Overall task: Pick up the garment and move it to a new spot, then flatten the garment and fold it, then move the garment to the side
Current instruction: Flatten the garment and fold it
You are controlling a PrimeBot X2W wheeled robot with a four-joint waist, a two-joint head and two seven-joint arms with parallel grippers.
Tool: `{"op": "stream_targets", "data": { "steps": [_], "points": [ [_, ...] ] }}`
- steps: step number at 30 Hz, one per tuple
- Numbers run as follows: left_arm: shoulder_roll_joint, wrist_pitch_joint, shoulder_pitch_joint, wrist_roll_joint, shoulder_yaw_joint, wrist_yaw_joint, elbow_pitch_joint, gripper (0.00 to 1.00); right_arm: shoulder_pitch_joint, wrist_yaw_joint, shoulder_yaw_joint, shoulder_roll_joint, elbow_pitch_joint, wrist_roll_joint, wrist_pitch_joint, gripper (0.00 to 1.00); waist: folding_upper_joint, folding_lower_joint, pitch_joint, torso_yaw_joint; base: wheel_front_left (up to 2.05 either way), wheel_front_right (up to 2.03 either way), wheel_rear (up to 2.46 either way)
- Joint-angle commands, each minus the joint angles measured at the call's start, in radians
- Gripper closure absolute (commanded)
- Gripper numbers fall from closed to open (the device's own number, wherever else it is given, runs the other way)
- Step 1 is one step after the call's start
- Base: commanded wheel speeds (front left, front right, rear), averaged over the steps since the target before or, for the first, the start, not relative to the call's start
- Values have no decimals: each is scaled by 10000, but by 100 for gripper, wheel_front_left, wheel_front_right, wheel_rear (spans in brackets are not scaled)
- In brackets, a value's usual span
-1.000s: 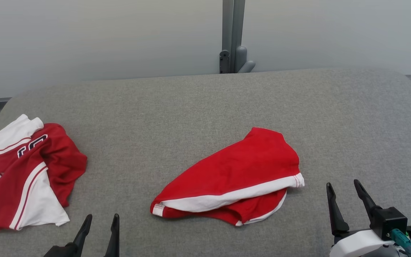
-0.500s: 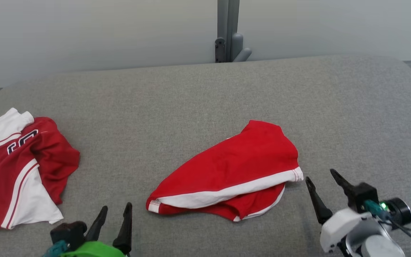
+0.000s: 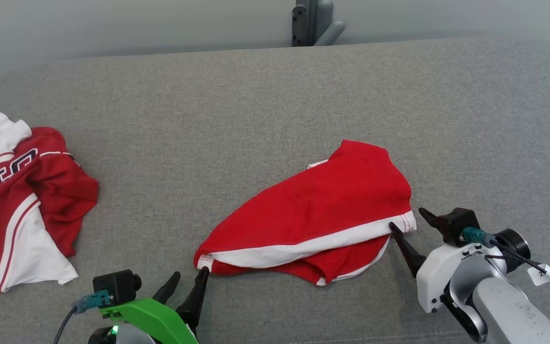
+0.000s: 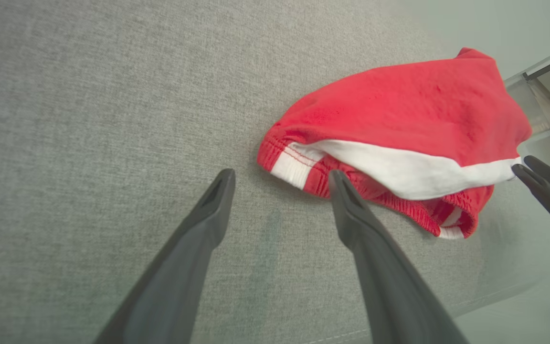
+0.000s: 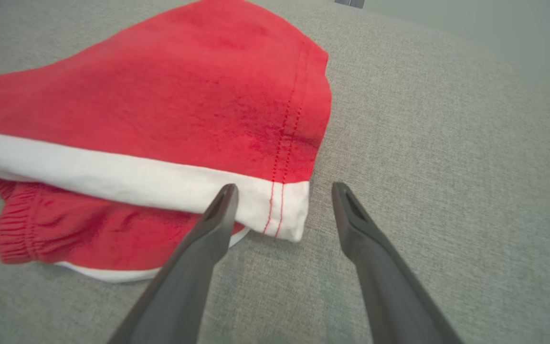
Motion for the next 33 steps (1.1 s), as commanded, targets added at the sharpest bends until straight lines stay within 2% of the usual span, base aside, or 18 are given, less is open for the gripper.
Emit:
{"op": "stream_targets", "data": {
  "steps": [1, 22, 33],
  "points": [
    [27, 50, -169, -168, -33, -35, 43, 0, -118, -10, 66, -29, 85, 109, -97, 0, 0, 0, 91, 38, 0, 0, 0],
    [170, -67, -771, -931, -410, -42, 955, 0, -528, -10, 763, -107, 631, 613, -652, 0, 0, 0, 419, -150, 0, 0, 0],
    [94, -105, -998, -1949, -687, -43, 1063, 0, -674, -10, 927, -129, 784, 696, -779, 0, 0, 0, 524, -176, 0, 0, 0]
  ]
}}
